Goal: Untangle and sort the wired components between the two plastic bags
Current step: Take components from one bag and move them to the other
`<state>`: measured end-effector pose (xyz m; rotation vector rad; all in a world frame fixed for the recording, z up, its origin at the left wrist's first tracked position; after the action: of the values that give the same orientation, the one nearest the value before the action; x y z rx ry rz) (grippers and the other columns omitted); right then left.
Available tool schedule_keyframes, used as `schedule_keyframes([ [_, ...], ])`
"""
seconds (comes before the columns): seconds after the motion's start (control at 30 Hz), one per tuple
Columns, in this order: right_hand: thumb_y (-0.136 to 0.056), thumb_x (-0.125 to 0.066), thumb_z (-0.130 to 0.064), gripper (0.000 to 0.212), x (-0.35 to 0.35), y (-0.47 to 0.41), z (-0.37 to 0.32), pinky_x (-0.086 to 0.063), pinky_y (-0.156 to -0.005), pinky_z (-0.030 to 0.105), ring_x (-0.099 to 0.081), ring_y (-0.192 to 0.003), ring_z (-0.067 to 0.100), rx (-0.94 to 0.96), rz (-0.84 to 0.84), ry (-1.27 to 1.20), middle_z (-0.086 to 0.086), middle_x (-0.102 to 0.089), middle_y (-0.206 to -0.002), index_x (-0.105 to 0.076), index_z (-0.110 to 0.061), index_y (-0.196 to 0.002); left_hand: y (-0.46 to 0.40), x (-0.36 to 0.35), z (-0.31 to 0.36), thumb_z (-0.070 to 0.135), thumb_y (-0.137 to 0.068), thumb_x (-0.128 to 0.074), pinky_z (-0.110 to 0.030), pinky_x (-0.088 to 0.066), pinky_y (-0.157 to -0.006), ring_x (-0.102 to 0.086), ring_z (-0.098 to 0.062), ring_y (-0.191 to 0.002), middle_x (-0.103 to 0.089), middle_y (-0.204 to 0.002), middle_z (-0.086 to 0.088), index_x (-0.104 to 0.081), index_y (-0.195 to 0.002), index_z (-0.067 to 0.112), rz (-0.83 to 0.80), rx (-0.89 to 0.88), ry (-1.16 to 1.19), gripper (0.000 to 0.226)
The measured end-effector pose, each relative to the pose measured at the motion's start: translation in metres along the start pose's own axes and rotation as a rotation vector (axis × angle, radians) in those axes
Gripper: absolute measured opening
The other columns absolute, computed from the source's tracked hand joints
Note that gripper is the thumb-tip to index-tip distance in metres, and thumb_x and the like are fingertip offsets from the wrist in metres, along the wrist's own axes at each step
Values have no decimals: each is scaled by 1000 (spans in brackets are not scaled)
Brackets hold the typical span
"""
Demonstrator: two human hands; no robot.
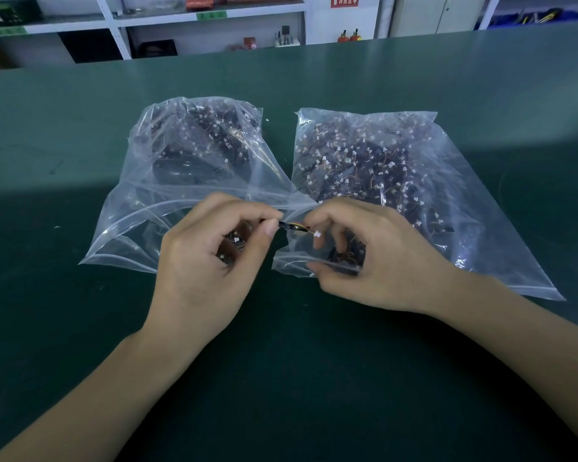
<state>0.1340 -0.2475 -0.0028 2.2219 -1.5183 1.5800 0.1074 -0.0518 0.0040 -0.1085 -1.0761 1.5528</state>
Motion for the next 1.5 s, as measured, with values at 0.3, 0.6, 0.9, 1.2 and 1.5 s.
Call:
schedule_keyframes([
  [0.3,-82,-76,-1,33,1,-1,8,-44,-65,17,-59,-66,20,-28,46,-69,-13,-66,-84,-70,-20,-108,3,-11,3,3,-93,-74,-32,-52,-61,-64,-21,-78,-63,-86,3,-77,-94,14,-140,-77,-14,11],
  [0.6,-83,-77,3,29,3,-2,4,-41,-65,12,-58,-63,19,20,85,-75,-17,-62,-82,-72,-15,-104,3,-13,0,8,-90,-82,-27,-52,-63,-65,-15,-78,-63,-86,11,-77,-95,18,-137,-96,-91,12],
  [0.9,-82,-78,-2,27,0,0,2,-43,-63,15,-58,-65,17,29,85,-76,-19,-62,-86,-71,-20,-101,7,-25,5,34,-94,-78,-26,-41,-51,-47,-4,-66,-53,-75,11,-81,-95,36,-226,-221,-371,4],
  [1.2,-82,-79,-3,28,0,0,4,-43,-64,14,-60,-66,18,6,77,-72,-16,-66,-88,-72,-21,-102,4,-14,-8,38,-100,-56,-32,-37,-52,-46,-15,-56,-42,-59,9,-45,-71,24,-206,26,-287,34],
  [1.5,-85,-77,-4,25,-1,1,5,-44,-65,15,-60,-66,19,-18,60,-62,-15,-66,-88,-73,-21,-103,-3,5,-43,40,-98,-65,-50,-47,-99,-62,-31,-112,-69,-118,0,-76,-123,24,-288,86,-743,31],
])
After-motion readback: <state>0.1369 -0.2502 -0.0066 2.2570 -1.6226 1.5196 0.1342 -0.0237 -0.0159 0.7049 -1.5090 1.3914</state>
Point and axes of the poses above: each hand's wrist, its own y-axis away from the middle knuckle, its own x-axis out of the back of the hand, z = x × y, the point moved 6 cm from there along -y, towards the middle knuckle
